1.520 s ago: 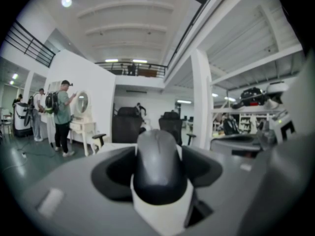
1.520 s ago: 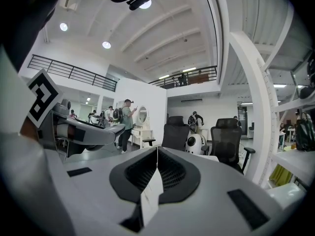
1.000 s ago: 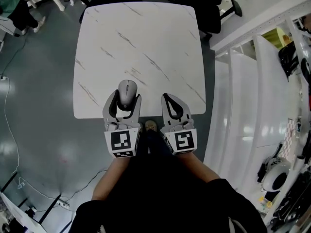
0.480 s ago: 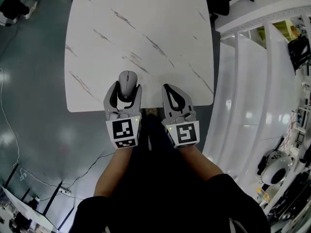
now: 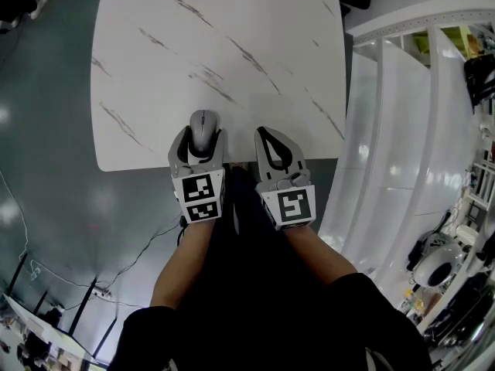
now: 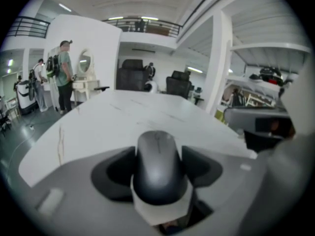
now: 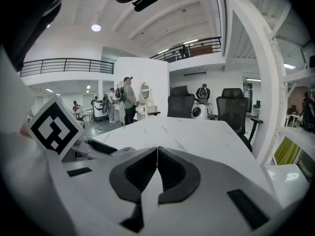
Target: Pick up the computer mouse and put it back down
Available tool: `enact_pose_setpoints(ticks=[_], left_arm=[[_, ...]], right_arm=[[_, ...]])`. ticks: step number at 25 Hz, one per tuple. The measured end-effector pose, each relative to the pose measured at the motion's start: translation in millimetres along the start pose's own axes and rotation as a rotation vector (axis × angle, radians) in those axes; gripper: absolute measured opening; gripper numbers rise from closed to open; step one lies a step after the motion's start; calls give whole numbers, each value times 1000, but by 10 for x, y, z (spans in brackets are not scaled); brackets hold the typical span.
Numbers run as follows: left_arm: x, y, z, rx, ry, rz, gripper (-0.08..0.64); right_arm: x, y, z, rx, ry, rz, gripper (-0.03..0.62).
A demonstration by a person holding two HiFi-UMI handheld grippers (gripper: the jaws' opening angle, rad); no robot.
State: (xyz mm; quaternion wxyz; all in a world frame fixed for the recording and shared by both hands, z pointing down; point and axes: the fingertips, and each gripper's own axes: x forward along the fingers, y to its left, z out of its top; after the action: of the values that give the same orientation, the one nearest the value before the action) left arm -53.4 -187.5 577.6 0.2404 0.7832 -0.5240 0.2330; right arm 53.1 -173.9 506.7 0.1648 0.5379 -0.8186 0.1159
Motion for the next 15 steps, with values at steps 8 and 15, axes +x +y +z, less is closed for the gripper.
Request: enact_pose_setpoints(ticks=[8, 15], left_arm=[[88, 10, -188, -1, 65, 22, 298], [122, 19, -270, -23, 97, 36, 302]], right_arm=[[35, 153, -103, -13, 34, 32, 18], [35, 177, -111, -15, 34, 38, 18]])
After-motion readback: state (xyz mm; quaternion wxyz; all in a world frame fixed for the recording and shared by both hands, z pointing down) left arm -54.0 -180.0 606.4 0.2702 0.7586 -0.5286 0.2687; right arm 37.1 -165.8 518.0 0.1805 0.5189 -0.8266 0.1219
